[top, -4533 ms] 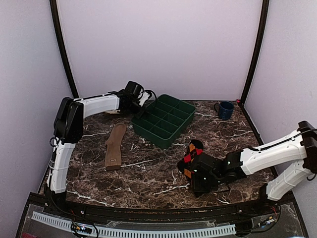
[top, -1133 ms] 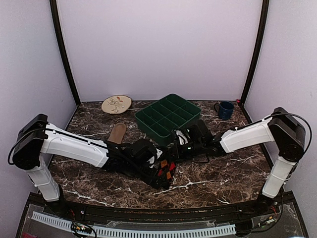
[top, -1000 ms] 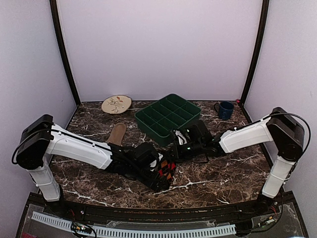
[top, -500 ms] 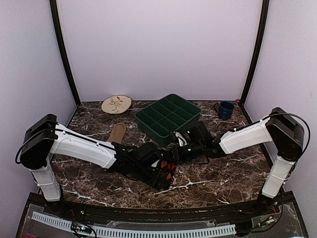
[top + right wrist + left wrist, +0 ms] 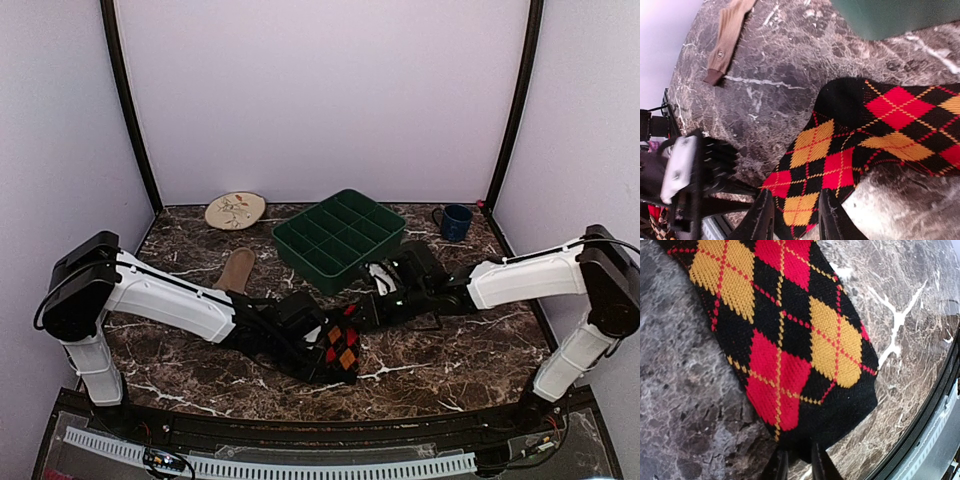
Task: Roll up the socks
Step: Pick up the sock from the center of the board.
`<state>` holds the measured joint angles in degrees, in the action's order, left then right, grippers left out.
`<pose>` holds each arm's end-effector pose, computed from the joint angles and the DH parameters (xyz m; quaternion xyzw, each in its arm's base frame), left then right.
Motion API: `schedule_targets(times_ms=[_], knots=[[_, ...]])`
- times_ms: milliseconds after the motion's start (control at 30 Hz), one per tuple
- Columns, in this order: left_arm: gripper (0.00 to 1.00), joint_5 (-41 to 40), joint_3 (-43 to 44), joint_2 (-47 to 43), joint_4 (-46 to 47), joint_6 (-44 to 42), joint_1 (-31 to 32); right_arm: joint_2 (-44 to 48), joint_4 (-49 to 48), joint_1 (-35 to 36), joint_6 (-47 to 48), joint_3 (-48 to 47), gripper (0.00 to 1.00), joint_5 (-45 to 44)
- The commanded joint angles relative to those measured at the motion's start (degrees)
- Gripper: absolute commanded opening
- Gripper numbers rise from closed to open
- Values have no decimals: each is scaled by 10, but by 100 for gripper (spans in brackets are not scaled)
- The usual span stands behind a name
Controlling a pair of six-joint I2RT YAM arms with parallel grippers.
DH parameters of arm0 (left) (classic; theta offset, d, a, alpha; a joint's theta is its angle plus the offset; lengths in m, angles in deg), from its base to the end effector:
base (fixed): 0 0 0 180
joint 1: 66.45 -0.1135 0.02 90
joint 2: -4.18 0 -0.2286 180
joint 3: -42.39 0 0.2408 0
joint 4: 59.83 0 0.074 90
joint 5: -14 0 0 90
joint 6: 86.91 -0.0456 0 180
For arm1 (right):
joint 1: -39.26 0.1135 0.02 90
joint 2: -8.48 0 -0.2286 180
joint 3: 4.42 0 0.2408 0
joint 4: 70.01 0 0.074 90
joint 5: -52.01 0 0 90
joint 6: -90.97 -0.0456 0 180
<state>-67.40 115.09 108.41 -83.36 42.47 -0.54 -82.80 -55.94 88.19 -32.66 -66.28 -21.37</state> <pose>0.1365 -0.3220 0.1115 0.2402 0.9206 -0.2814 0.1248 0.2006 0.2500 0.1428 -0.1776 0.8934 0.3575 0.2060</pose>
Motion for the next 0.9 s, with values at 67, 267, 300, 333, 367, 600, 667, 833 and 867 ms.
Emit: schedule_targets(times_ms=[67, 267, 300, 333, 367, 600, 667, 833, 867], knots=[[11, 19, -14, 19, 14, -1, 2, 64, 99, 25, 29, -2, 33, -71], [0, 23, -2, 25, 22, -11, -2, 86, 169, 93, 21, 0, 36, -144], [0, 23, -3, 23, 25, -10, -4, 89, 176, 103, 16, 4, 37, -156], [0, 23, -5, 19, 28, -10, -7, 94, 182, 113, 11, 8, 37, -168], [0, 21, -7, 14, 30, -8, -10, 100, 184, 122, 6, 14, 39, -178], [0, 48, -43, -45, 54, 3, -56, 119, 187, 181, 12, 28, 42, -219], [0, 61, -43, -58, 48, -2, -64, 113, 187, 205, 28, 20, 43, -230], [0, 91, -25, -76, 21, -14, -71, 82, 194, 262, 76, -10, 45, -284], [0, 101, -21, -76, 17, -16, -71, 75, 193, 273, 84, -16, 46, -298]])
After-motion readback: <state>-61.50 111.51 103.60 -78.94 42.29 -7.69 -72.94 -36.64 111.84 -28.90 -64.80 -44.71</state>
